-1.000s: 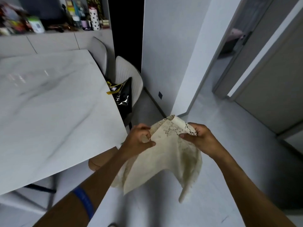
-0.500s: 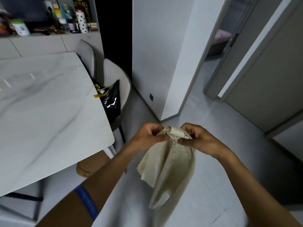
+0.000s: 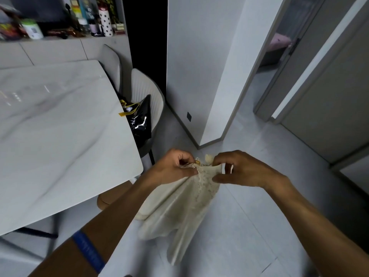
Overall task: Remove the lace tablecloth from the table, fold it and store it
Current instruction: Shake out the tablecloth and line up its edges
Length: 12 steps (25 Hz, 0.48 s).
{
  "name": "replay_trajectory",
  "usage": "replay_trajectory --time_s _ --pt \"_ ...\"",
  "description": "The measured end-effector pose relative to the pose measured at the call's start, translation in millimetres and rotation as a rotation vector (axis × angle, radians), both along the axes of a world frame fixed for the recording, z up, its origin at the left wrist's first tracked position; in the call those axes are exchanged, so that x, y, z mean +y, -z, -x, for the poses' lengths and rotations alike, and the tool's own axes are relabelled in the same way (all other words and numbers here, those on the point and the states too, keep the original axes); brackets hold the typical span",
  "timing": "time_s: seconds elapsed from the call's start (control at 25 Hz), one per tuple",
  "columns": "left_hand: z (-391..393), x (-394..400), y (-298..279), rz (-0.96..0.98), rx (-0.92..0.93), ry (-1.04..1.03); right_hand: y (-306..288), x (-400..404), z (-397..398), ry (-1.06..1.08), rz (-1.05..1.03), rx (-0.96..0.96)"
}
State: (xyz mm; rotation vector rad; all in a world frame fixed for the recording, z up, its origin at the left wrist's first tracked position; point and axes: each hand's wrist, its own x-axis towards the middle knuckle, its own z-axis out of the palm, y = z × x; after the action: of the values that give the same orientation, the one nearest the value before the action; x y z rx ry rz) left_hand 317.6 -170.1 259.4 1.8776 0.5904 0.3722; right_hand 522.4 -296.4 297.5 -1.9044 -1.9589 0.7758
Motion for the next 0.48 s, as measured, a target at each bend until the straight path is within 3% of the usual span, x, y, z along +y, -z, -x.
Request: replay_trajectory --time_s 0.08,0.2,0.24,0.36,0.48 --pt "5 3 0 -0.005 0.012 0.009 10 9 8 0.009 0.025 0.105" --pt "11 14 -8 0.042 -0.042 -0.075 36 15 23 0.296 0.014 0.711" --pt "12 21 -13 0.057 -0.073 -0.117 53 13 32 0.343 0.029 0.815" --pt "8 43 -32 -0.003 -0.137 -0.12 104 9 70 0.441 0.055 0.711" --pt "-1 59 -37 -0.166 -0.199 -0.3 111 25 86 0.655 -0.021 0.891"
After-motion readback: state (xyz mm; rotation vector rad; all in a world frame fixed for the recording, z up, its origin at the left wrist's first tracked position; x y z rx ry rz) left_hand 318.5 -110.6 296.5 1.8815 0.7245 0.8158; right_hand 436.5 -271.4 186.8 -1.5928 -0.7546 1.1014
